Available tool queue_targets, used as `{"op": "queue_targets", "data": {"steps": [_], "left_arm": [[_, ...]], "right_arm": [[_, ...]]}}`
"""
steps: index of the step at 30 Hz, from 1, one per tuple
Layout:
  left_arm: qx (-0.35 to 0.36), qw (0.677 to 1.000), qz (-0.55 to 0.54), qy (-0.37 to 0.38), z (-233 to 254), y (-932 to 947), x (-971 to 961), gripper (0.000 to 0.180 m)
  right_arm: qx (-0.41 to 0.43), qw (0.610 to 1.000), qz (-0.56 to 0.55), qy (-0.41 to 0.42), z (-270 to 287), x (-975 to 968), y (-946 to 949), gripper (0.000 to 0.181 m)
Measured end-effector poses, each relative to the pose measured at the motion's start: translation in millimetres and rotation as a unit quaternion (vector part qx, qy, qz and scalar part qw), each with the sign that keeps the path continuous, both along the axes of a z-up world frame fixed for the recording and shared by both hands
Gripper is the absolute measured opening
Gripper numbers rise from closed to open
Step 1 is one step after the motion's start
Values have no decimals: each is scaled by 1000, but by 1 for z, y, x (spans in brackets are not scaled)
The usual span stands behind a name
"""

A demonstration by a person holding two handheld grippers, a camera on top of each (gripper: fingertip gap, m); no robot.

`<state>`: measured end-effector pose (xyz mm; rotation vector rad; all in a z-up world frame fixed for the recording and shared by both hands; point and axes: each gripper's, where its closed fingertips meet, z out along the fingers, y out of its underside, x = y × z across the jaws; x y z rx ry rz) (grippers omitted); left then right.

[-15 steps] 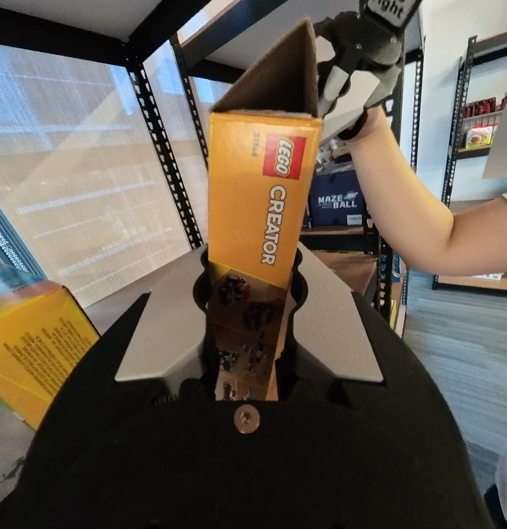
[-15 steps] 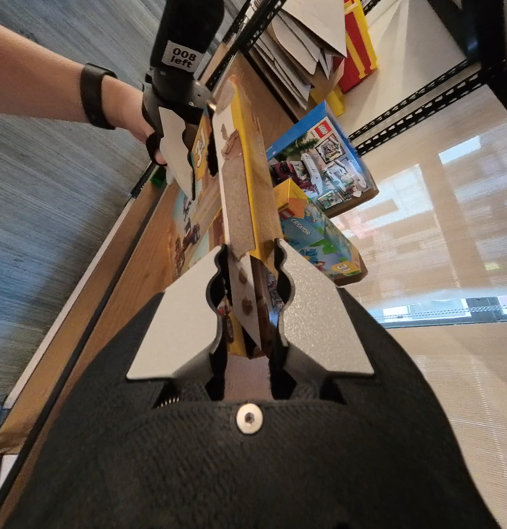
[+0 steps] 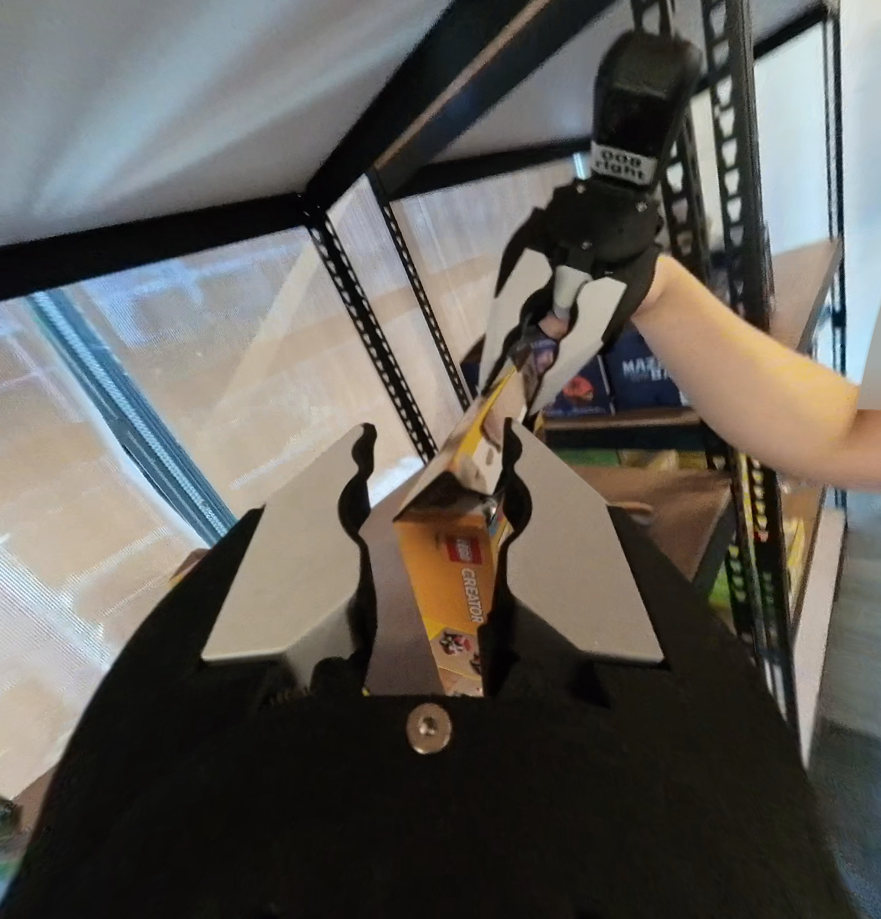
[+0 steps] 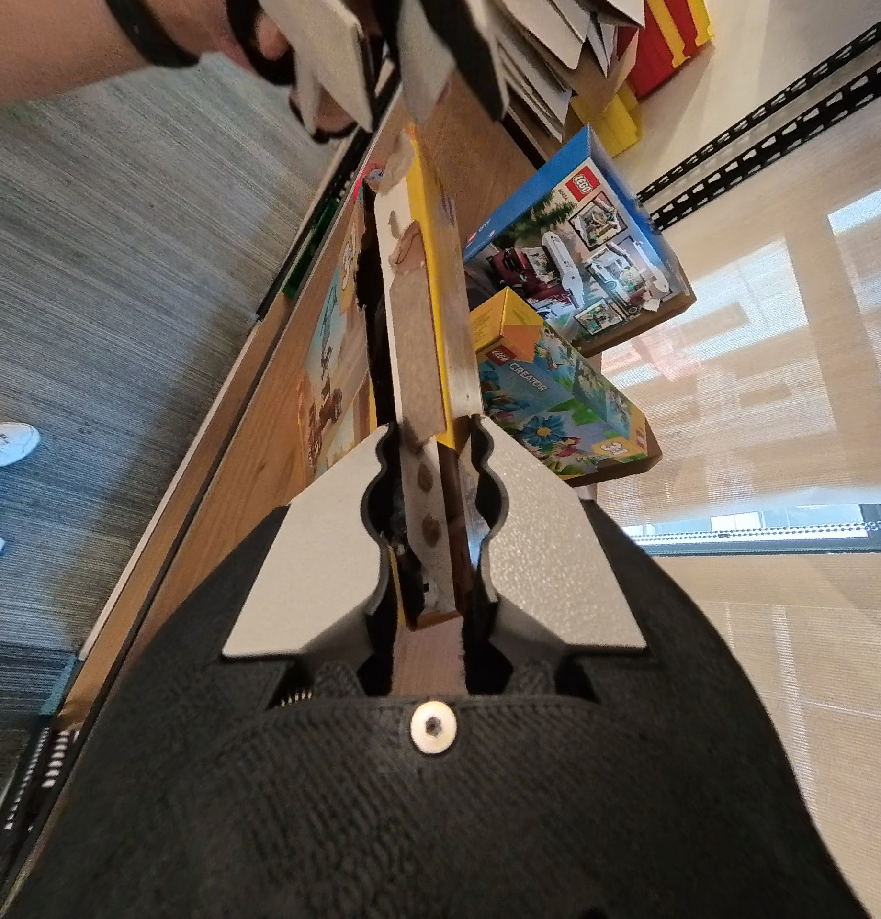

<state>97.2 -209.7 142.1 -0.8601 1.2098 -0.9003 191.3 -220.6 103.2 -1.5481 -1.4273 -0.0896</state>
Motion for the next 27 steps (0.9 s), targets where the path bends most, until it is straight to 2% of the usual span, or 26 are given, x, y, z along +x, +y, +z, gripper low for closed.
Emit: {"op": "queue_targets", "data": {"steps": [4,6,7,14,23,27], "left_arm": [[31,991,12,126,-15,4,25,44],[37,988,-2,152,-22,4,33,25],[35,987,-17,156,-24,2,34,16],[65,986,-6,152,-26,6,34,15],[130,969,33,206,-35,17,36,14],[133,968,38,211,-38,17,37,15]], "right_arm": [[-8,1000,11,12,0,0,3,29],[-15,1000,16,19,0,0,4,30],[-15,1000,14,19,-1,2,6,31],[-28,997,46,62,3,2,8,35],[-60,996,36,61,-2,6,20,30],[-60,991,53,108,8,11,18,29]]}}
